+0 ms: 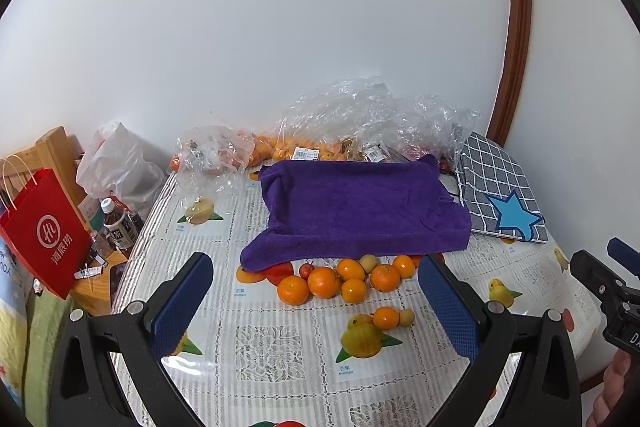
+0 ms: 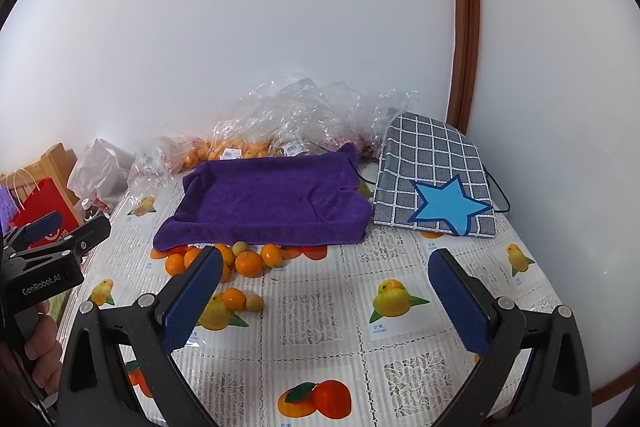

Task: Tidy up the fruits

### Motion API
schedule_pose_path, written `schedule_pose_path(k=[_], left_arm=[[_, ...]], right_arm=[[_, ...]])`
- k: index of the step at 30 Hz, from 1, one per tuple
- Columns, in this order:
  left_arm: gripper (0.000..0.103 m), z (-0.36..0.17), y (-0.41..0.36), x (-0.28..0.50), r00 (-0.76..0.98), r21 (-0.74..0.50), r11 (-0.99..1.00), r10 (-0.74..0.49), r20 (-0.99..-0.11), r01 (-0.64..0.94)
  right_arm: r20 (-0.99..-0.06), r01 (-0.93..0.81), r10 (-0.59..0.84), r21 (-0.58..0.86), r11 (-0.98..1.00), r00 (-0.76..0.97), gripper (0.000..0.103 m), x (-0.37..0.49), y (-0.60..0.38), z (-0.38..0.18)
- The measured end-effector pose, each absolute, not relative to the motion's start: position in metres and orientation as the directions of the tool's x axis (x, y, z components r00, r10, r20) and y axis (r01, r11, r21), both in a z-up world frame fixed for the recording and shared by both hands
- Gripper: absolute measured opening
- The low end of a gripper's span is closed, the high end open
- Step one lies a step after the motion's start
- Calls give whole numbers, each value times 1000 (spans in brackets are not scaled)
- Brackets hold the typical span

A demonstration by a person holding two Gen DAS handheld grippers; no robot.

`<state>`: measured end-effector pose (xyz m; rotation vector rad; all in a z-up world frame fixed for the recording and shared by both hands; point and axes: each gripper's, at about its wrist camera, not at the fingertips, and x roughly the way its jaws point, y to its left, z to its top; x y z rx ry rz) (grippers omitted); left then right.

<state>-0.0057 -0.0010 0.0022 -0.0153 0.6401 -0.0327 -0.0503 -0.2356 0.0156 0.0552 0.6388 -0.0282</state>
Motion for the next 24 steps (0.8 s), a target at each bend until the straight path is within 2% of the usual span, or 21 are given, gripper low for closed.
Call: schedule_pose_path(k=[24], left_arm=[[103,-3,6,-3,804,-39,999,-37,-593,17]], right_arm=[[-592,39,-8,39,998,806,102,-43,-233,9]])
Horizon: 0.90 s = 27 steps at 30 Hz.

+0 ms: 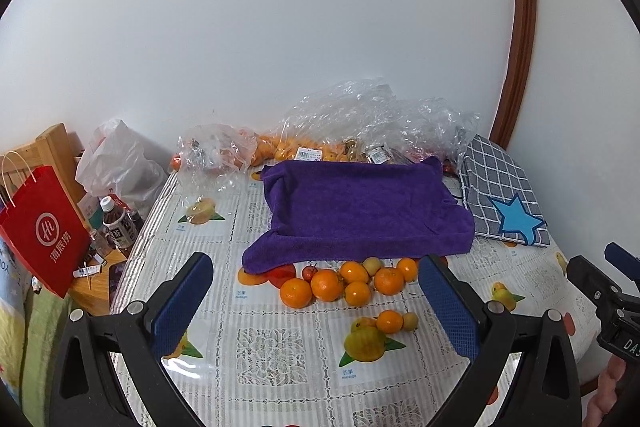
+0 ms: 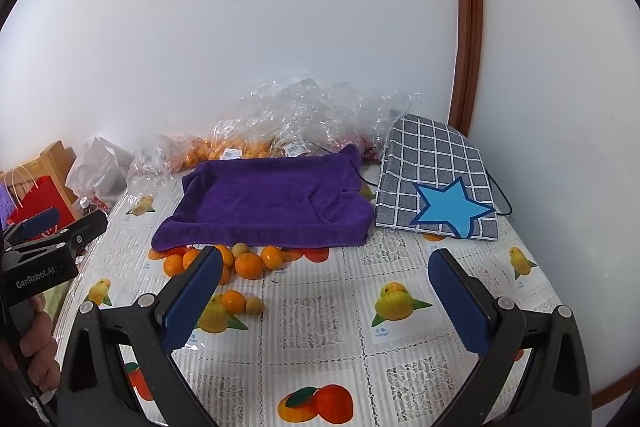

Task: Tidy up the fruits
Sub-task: 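Lower the right gripper and grasp the small yellow citrus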

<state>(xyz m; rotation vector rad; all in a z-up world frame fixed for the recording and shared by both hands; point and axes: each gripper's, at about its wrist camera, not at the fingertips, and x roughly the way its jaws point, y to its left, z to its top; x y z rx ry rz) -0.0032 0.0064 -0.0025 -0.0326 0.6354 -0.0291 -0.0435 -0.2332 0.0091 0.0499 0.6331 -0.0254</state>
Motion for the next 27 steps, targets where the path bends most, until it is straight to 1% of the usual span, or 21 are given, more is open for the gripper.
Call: schedule_pose_path(k=[5,8,10,17,19,22,25,27], left_arm=[[103,-15,13,6,793,-45,999,-37,-608,13],[103,-26,19,13,783,-48,999,-35,-621,7],[103,-35,23,19,775,-53,999,-39,-631,7],[103,-69,44,37,744,-80,997,-49,-667,-6],[103,-76,52,41,740,-69,997,-19,-672,-37],[103,-88,63,47,726,-50,997,6,-688,-56],[103,-99,75,52,705,-41,997,20,-709,-70],[103,-107,85,55,695,-44,996,24,-719,-80]], right_arm=[[-592,40,10,72,997,806,102,-35,-235,-1],[-600,69,-27,47,997,799,102,-27,-236,-12],[-615,86,-51,28,996,787,102,-20,-236,-21],[-678,35,-31,-8,999,735,101,6,-224,-63],[-702,7,-5,0,1000,712,100,12,-218,-75],[-755,-32,36,20,999,655,95,25,-207,-98],[-788,-52,63,40,998,612,86,33,-200,-117],[-803,-73,93,62,995,589,84,37,-194,-128]])
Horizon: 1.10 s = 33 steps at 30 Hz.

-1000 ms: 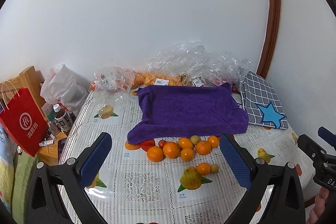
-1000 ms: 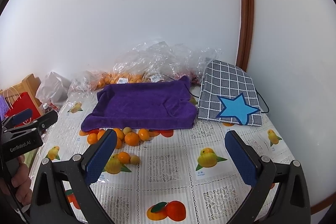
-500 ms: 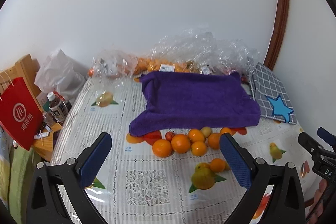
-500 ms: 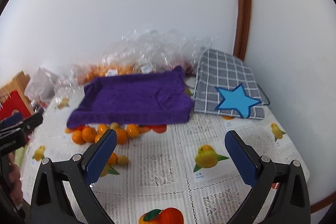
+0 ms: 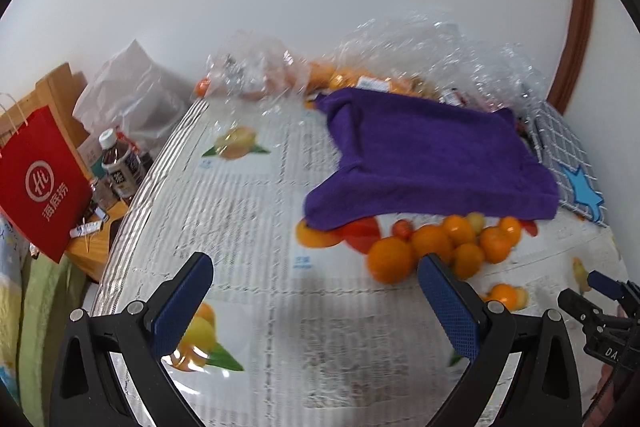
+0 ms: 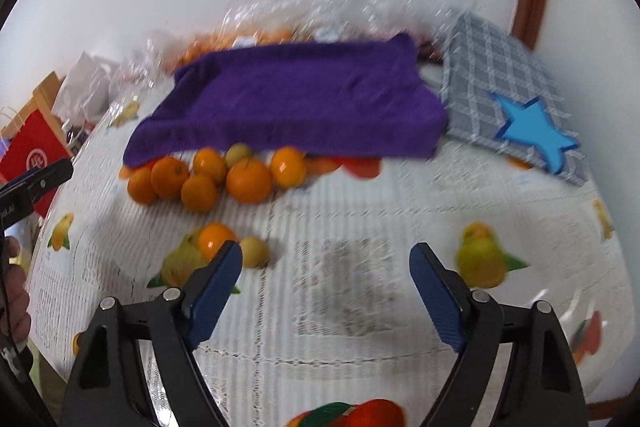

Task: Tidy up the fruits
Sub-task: 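Lower the right gripper and grasp the small yellow citrus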

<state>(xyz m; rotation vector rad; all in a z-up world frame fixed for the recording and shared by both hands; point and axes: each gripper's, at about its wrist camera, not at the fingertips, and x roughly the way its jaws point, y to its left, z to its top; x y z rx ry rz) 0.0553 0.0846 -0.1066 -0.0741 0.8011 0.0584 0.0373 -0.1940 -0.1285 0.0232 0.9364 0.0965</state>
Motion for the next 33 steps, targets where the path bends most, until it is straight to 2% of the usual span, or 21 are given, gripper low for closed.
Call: schedule_pose_path(k=[2,6,11,13,21,24,25,30,33], left_arm=[[103,-112,91,56,689,-49,994,29,-724,-93],[103,-122,101,60,675,-57,993,26,-737,-101],[100,-129,106,61,670,-60,994,18,-742,-93],[100,-132,106,61,668,-62,994,12,-744,-87],[99,-143,96,65,661,-67,996,-15,-750,-53],[99,-147,88,69,656,-81,996,-41,-753,-31],[99,-149,85,70,656,-87,996,-52,-753,-20],[93,-156,72,80,636,-155,988,-135,-760,25],[85,-161,60,86,629,-139,989,-137,-765,46]], right_arm=[[-799,-92,108,67,994,591,73,36,-187,-135],[-793,-150,154,80,985,590,65,31,-174,-142],[-811,-176,149,58,983,566,44,38,-165,-155],[-818,-184,156,62,981,554,40,42,-164,-162],[-812,-188,205,120,975,546,39,60,-167,-175],[-808,-188,207,122,975,551,26,64,-168,-176],[-806,-191,206,118,974,554,26,65,-169,-176],[-798,-195,223,135,972,560,26,65,-176,-175],[-795,-157,175,102,982,580,26,65,-189,-174]])
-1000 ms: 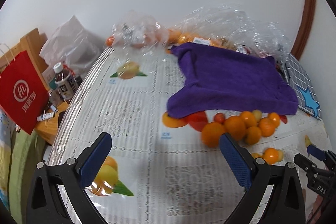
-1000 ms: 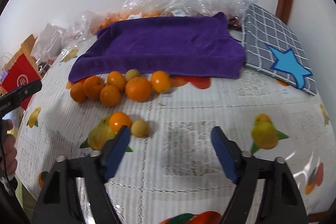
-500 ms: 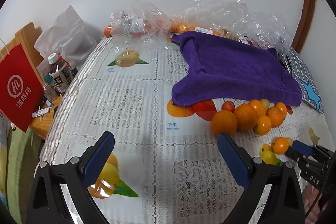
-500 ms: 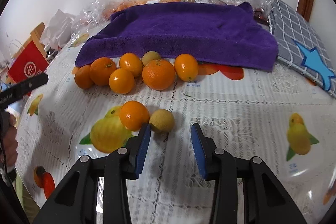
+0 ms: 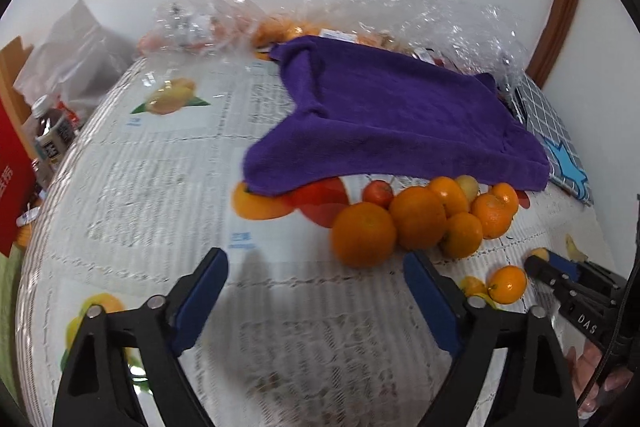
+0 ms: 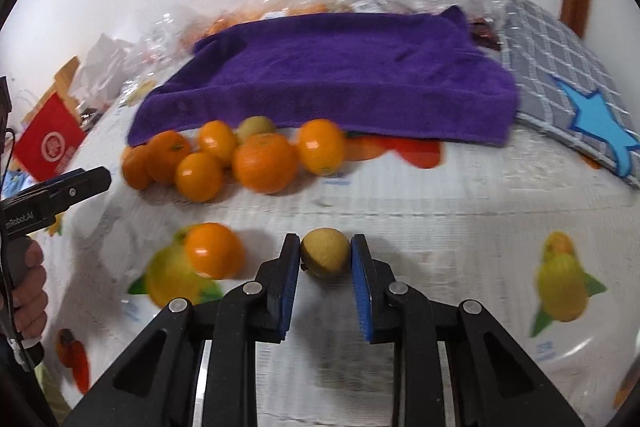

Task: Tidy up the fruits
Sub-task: 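Grasp a large orange with the left gripper while the right gripper holds the yellow citrus, then lift both held fruits and carry them over the purple towel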

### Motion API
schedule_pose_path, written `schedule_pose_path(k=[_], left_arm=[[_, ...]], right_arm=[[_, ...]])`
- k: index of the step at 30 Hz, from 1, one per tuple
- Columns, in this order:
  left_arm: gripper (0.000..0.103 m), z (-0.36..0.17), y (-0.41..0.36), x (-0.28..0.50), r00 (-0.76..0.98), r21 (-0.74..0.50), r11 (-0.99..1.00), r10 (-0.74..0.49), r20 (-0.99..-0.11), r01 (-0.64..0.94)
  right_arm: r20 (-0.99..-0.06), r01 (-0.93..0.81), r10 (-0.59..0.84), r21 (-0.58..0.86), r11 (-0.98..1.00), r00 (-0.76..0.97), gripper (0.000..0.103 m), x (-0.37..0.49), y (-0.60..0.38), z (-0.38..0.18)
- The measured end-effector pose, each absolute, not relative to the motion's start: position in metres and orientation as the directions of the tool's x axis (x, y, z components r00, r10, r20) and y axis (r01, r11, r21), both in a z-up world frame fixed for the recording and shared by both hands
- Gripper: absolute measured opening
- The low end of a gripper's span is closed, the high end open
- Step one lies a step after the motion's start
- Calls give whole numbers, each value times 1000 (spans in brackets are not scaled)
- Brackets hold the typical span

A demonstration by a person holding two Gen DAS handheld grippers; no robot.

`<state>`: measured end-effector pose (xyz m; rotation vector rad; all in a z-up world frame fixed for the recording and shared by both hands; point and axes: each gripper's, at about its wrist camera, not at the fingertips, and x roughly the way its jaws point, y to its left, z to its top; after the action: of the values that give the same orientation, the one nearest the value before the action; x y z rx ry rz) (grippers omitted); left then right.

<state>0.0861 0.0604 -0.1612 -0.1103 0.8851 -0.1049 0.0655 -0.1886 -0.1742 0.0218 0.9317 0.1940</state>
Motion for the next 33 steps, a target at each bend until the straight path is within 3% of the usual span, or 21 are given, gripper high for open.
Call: schedule_pose_path(k=[4,8,13,17,24,30,33], left_arm=[[74,-168,46,92,626,-90,993,-121,-771,81],[64,-173,47,98,616,-122,989,-151,-773,90],[38,-168,44,98,622,-158,978,-207,-755,134],[38,-164,52,93,644,-125,987,-160,-748,101],[38,-169,63,96,632,-172,980,-195,-750,99],[50,-175,56,99,638,-136,987,-155,-754,80],[51,-176,56,98,643,-135,989,-146,-752,66]], right_arm=[[-792,-120,107,42,992,602,26,63,-205,-176],[-789,-109,100,42,993,606,26,65,-214,-179],[-783,-112,94,31,993,614,26,67,-214,-180],[-781,-114,98,35,993,617,26,65,-215,-180],[-779,-109,96,36,993,620,26,64,-215,-180],[-779,-115,103,40,993,619,27,64,-215,-180],[-778,-132,141,75,988,612,35,64,-218,-180]])
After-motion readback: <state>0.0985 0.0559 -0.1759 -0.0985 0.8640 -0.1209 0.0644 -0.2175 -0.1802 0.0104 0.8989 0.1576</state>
